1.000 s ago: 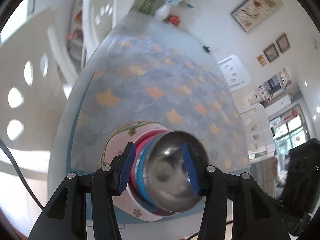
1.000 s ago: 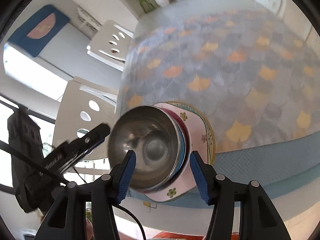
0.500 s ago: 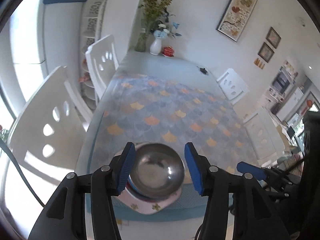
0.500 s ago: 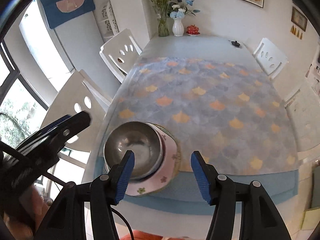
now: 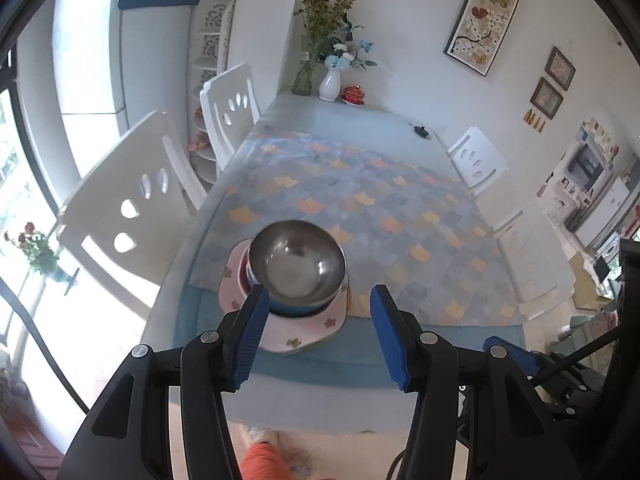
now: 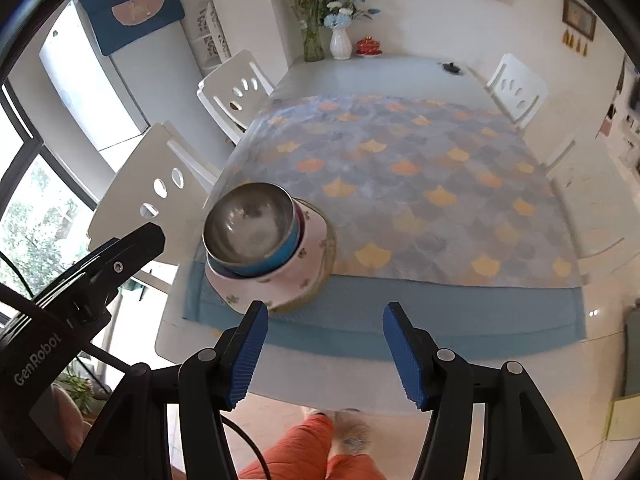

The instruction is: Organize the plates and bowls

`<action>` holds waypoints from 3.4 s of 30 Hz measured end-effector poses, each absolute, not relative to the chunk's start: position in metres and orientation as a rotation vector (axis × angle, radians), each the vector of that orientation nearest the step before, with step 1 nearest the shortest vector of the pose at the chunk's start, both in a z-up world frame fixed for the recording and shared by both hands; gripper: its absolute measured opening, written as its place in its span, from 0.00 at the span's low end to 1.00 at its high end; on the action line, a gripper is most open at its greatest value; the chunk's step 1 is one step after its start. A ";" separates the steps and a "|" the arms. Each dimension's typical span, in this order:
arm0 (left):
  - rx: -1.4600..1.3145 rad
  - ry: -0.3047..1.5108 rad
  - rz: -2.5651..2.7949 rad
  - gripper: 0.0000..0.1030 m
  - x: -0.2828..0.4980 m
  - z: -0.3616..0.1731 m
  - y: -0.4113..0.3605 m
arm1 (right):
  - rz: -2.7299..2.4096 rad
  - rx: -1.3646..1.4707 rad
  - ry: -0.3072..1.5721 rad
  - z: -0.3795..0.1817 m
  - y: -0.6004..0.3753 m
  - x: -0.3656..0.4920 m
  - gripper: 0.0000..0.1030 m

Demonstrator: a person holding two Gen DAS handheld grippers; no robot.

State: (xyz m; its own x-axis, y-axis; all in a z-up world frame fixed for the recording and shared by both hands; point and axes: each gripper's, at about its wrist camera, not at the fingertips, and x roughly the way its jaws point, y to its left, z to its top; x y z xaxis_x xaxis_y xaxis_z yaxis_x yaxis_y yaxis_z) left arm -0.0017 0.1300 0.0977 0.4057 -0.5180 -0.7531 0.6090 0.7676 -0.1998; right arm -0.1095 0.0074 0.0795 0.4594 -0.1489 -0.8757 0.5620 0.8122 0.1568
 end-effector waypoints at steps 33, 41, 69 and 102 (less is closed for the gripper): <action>0.305 0.876 -0.740 0.51 0.048 0.088 0.090 | -0.638 0.513 1.079 0.061 -0.004 -0.068 0.56; 0.306 0.903 -0.771 0.53 0.064 0.080 0.085 | -0.674 0.490 1.108 0.057 0.001 -0.050 0.58; 0.389 0.860 -0.641 0.60 0.104 0.066 0.103 | -0.634 0.511 1.173 0.030 0.026 -0.005 0.58; 0.447 0.749 -0.548 0.75 0.110 0.077 0.099 | -0.644 0.504 1.191 0.024 0.025 0.003 0.58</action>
